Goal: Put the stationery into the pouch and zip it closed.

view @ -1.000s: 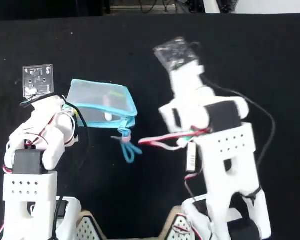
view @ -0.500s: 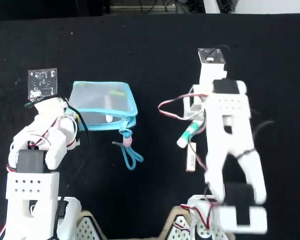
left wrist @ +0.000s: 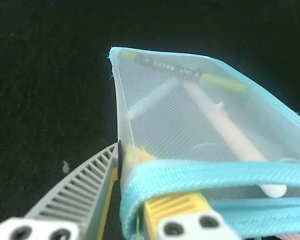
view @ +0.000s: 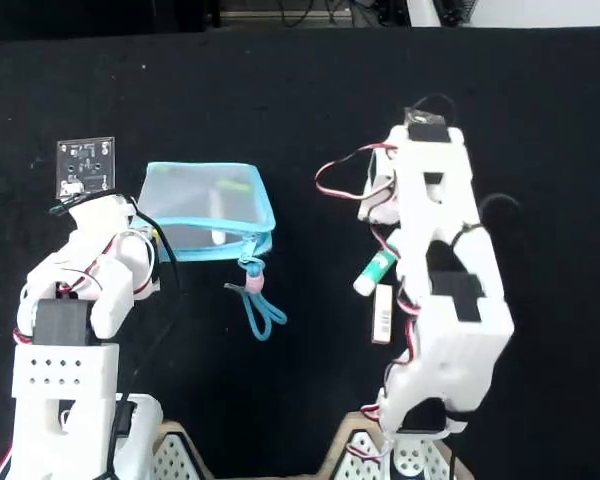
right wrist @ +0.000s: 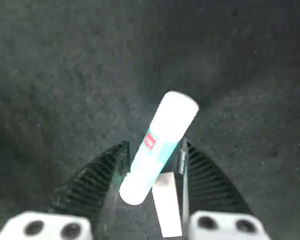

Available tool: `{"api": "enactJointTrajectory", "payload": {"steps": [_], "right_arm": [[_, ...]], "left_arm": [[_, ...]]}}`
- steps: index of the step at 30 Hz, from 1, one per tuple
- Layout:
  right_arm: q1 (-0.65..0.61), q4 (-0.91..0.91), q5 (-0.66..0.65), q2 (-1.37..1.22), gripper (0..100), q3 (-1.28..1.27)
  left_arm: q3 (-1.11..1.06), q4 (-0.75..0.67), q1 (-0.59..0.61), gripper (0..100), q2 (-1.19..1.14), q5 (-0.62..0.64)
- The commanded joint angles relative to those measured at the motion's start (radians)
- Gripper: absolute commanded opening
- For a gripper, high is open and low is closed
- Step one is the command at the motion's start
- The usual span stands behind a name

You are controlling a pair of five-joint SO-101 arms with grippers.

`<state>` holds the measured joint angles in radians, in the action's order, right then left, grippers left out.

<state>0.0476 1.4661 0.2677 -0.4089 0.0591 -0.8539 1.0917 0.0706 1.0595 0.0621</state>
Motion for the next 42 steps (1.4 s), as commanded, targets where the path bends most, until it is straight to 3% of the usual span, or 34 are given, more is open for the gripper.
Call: {"api": "enactJointTrajectory", "payload": {"steps": [1, 8, 17, 20, 28, 33, 35, 40, 42], "right_arm": [[0.044, 0.025, 0.018, -0.021, 14.9, 0.099], [0.075, 0.026, 0.011, -0.053, 14.9, 0.107], [-0.021, 0.026, 0.006, -0.127, 13.6, 0.116], [-0.058, 0.021, -0.083, -0.110, 1.6, 0.140], [-0.149, 0.026, -0.339, -0.015, 1.1, 0.263], [-0.084, 0.015, -0.463, -0.044, 1.3, 0.268], [-0.038, 0.018, -0.502, -0.077, 3.2, 0.269], [0.008, 0.041, -0.569, -0.166, 20.6, 0.283], [0.008, 0.083, -0.568, -0.179, 20.8, 0.343]], "left_arm": [[0.007, -0.017, -0.004, 3, 0.005, -0.006], [0.007, -0.017, -0.004, 3, 0.005, -0.006], [0.005, -0.020, -0.007, 3, 0.005, -0.006], [0.005, -0.020, -0.010, 3, 0.005, -0.006], [0.005, -0.017, -0.004, 3, 0.005, -0.006], [0.005, -0.018, -0.004, 3, 0.005, -0.006], [0.005, -0.020, -0.004, 3, 0.005, -0.006], [0.005, -0.021, -0.004, 3, 0.005, -0.006], [0.008, -0.021, -0.004, 3, 0.005, -0.006]]}}
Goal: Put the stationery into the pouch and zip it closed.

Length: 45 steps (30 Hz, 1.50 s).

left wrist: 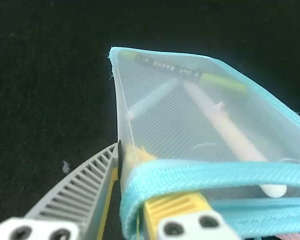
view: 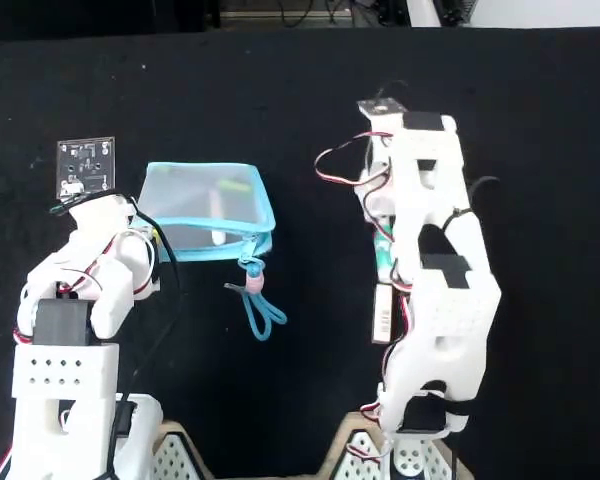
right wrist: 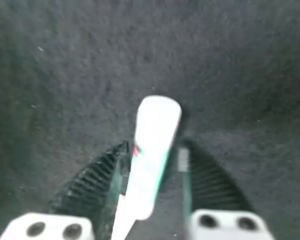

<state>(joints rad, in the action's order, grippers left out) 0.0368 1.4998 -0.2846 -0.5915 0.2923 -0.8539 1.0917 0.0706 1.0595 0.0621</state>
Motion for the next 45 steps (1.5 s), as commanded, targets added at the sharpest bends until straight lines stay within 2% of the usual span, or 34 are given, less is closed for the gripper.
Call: {"api": "enactJointTrajectory", "payload": {"steps": [1, 8, 14, 28, 32, 39, 45], "right_arm": [[0.018, 0.072, -0.015, 0.001, 20.1, 0.156], [-0.026, 0.198, -0.014, -0.125, 18.8, 0.476], [0.014, 0.264, -0.015, -0.312, 18.8, 0.638], [0.028, 0.261, 0.017, -0.314, 18.8, 0.490], [0.020, 0.259, 0.018, -0.329, 18.7, 0.526], [0.018, 0.264, 0.020, -0.332, 6.0, 0.647], [0.020, 0.265, 0.017, -0.328, 4.7, 0.616]], "left_arm": [[0.012, -0.021, -0.004, 3, 0.005, -0.006], [0.005, -0.018, -0.004, 3, 0.005, -0.006], [0.005, -0.021, -0.004, 3, 0.005, -0.006], [-0.015, -0.025, -0.007, 3, 0.005, -0.006], [-0.013, -0.025, -0.008, 3, 0.005, -0.006], [-0.015, -0.025, -0.005, 3, 0.005, -0.006], [-0.015, -0.025, -0.004, 3, 0.005, -0.006]]}}
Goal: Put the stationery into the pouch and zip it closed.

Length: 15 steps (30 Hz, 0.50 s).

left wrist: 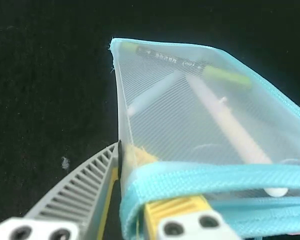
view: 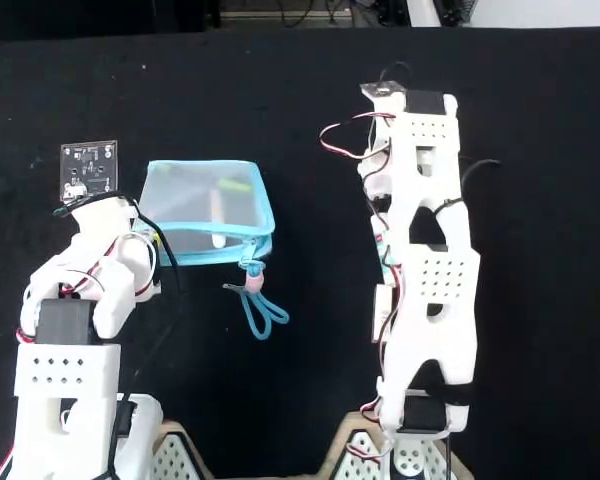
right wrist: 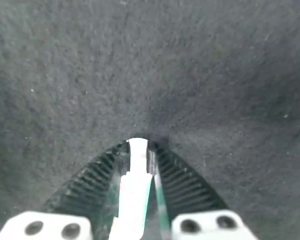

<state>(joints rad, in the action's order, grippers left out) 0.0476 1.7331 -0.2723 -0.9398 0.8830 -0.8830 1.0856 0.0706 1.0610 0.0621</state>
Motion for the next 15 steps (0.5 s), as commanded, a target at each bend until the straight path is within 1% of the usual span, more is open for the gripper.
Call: {"api": "enactJointTrajectory", "payload": {"steps": [1, 3, 7, 9, 15], "right_arm": [[0.009, 0.034, 0.005, 0.021, 4.7, 0.019], [0.009, 0.034, 0.003, 0.021, 6.4, 0.007], [0.009, 0.034, 0.008, 0.022, 19.6, 0.004], [0.009, 0.034, 0.014, 0.022, 24.0, 0.005], [0.008, 0.034, 0.080, 0.021, 20.8, -0.025]], "left_arm": [[0.015, -0.018, -0.004, 3, 0.003, -0.006], [0.015, -0.018, -0.004, 3, 0.003, -0.006], [0.015, -0.018, -0.004, 3, 0.003, -0.006], [0.013, -0.018, -0.004, 3, 0.003, -0.006], [0.013, -0.018, -0.004, 3, 0.003, -0.006]]}}
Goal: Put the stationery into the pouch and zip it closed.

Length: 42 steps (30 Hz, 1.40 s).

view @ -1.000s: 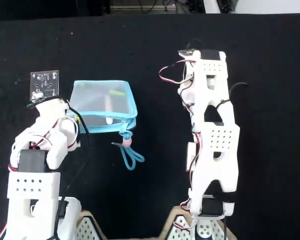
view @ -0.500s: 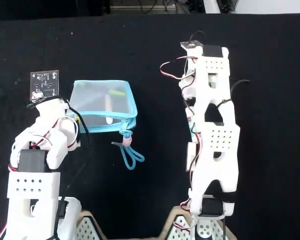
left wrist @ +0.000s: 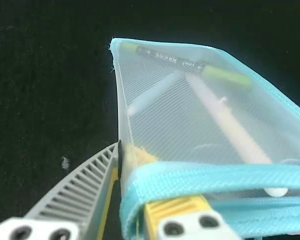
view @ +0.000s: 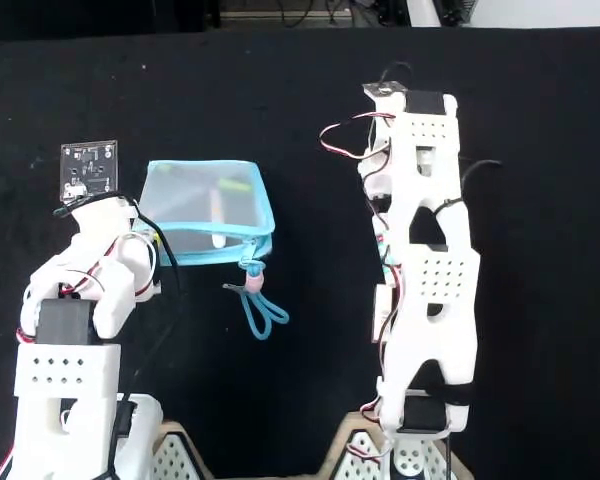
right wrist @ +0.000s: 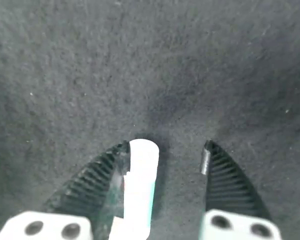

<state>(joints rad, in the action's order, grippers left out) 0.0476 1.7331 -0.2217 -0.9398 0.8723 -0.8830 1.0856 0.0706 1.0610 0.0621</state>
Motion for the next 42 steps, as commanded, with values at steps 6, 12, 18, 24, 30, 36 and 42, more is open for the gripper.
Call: {"api": "enactJointTrajectory", "payload": {"steps": [6, 12, 18, 24, 30, 36, 42], "right_arm": [[-0.015, 0.034, 0.031, 0.022, 20.9, -0.105], [-0.029, 0.034, 0.028, 0.022, 20.8, -0.107], [0.002, 0.032, 0.028, 0.024, 4.7, -0.101], [0.000, 0.034, 0.035, 0.191, 1.1, -0.097], [-0.021, 0.034, 0.035, 0.552, 1.0, -0.291], [-0.101, -0.017, 0.035, 0.977, 1.0, -0.536], [-0.218, -0.215, 0.035, 1.382, 1.1, -0.814]], "left_arm": [[0.015, -0.023, -0.004, 3, 0.003, -0.006], [-0.004, -0.046, -0.004, 3, 0.003, -0.006], [-0.005, -0.046, -0.004, 3, 0.003, -0.006], [-0.007, -0.046, -0.004, 3, 0.003, -0.006], [-0.007, -0.046, -0.002, 3, 0.003, -0.006], [-0.007, -0.046, -0.002, 3, 0.003, -0.006], [-0.007, -0.046, -0.002, 3, 0.003, -0.006]]}}
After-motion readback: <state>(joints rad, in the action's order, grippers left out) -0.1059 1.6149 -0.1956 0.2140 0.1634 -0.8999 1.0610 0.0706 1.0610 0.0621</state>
